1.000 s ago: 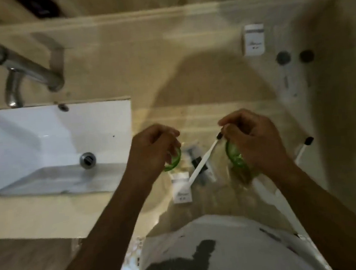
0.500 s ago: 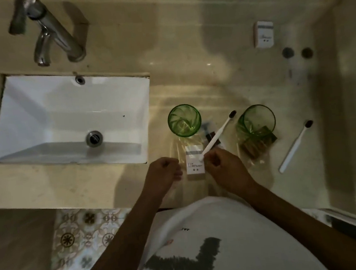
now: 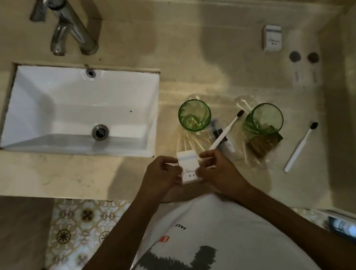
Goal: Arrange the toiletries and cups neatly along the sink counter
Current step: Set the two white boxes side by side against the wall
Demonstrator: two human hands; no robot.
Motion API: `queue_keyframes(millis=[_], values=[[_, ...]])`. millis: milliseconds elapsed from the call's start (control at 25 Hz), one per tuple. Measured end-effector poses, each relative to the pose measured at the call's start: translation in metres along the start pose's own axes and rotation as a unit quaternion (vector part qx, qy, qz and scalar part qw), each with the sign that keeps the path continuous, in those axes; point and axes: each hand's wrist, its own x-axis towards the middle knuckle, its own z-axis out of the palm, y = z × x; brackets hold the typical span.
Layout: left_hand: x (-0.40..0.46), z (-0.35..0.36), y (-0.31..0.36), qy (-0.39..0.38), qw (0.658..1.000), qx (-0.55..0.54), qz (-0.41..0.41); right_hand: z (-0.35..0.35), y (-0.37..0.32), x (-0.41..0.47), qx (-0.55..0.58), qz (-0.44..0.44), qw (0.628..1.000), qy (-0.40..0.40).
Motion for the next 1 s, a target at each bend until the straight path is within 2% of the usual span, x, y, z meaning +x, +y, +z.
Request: queue_keyframes(millis=[80,160,280,440,640,720,840,1000], values=[[-0.011,-0.012,0.004,0.028,0.999,-0.025,0.018,0.008,-0.011,-0.004,0.034,-0.015,0.999,-0.040],[-0.020,-0.020,0.012,0.032,0.997,-0.065,0.041,0.010,-0.025,-0.006,0.040,-0.055,0.997,-0.046],[-0.023,-0.019,0.030,0.026,0.992,-0.102,0.072,0.000,-0.045,-0.008,0.017,-0.107,0.994,-0.035],[-0.014,0.003,0.066,0.006,0.989,-0.091,0.115,-0.030,-0.072,-0.008,0.003,-0.146,0.989,0.004],[0.013,0.046,0.114,-0.034,0.988,-0.033,0.149,-0.077,-0.094,0.004,0.014,-0.172,0.984,0.043],[0.029,0.068,0.133,-0.048,0.985,0.034,0.160,-0.098,-0.102,0.015,0.015,-0.179,0.981,0.069],[0.058,0.103,0.164,-0.068,0.965,0.156,0.202,-0.130,-0.113,0.043,0.018,-0.172,0.978,0.116],[0.104,0.148,0.198,-0.077,0.942,0.216,0.246,-0.169,-0.124,0.103,0.007,-0.143,0.978,0.150]])
